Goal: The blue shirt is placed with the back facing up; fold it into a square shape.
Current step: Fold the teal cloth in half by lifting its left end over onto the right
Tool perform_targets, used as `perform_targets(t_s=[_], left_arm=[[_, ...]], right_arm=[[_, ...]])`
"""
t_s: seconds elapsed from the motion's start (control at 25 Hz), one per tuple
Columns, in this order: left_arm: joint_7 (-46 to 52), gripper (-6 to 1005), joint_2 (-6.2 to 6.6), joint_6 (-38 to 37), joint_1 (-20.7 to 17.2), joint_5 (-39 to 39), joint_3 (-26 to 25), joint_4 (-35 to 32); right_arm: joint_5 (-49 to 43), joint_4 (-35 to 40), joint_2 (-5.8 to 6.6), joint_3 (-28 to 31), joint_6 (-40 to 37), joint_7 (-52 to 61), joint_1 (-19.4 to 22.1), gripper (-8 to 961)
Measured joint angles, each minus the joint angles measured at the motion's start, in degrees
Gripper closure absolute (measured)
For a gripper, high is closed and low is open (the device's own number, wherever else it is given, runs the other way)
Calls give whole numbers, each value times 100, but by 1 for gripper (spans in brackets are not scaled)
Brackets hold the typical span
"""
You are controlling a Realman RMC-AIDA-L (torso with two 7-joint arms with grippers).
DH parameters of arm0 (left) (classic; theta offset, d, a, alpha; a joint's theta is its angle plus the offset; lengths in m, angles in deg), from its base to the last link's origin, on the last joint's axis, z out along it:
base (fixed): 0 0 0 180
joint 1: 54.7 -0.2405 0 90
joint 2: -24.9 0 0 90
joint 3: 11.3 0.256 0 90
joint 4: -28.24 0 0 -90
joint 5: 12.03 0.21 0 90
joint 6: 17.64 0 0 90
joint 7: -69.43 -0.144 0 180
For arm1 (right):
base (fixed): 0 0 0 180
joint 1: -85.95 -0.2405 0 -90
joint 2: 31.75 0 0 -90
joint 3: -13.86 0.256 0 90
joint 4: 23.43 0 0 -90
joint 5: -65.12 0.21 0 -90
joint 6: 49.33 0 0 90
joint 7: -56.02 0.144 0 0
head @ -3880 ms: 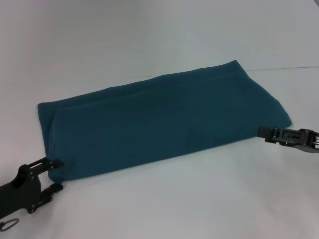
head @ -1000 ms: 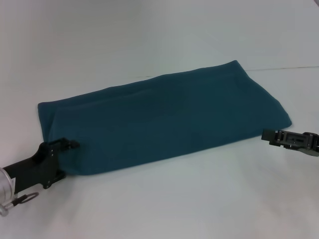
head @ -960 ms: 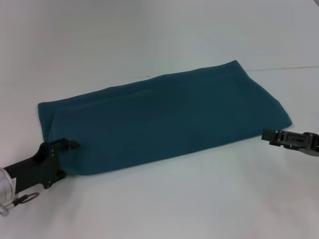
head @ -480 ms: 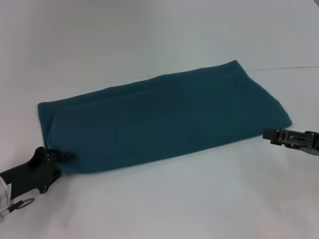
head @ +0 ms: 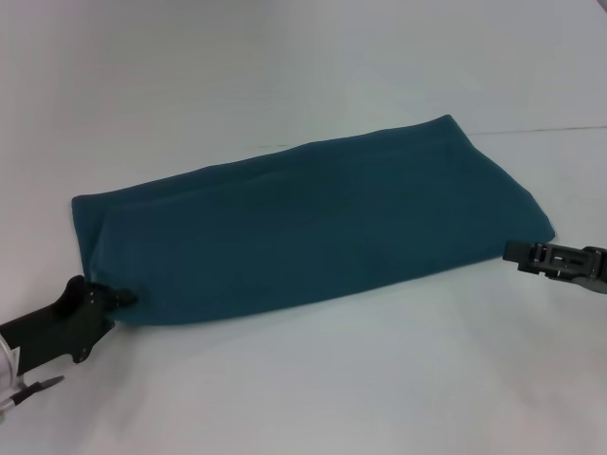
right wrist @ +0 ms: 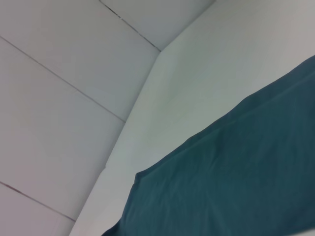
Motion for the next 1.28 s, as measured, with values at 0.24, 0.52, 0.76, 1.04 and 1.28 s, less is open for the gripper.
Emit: perform_targets(t_s=[0.24, 0.52, 0.76, 1.04, 1.28], left_arm=[[-812, 994, 105, -406, 1, 23, 3, -311], [-1275, 994, 170, -405, -74, 300, 17, -748], [-1254, 994, 280, -379, -211, 454, -14, -988], [-1171, 994, 398, -181, -198, 1125, -510, -1127], [-1033, 994, 456, 211, -122, 1407, -605, -1219]], right_arm=[[-2, -39, 0, 116, 25, -3, 9, 163], [-1, -77, -39, 178, 86, 122, 26, 163], [-1, -79, -72, 178, 116, 203, 44, 163], [-1, -79, -94, 178, 146, 222, 53, 163], [-1, -80, -100, 178, 210, 223, 47, 163]])
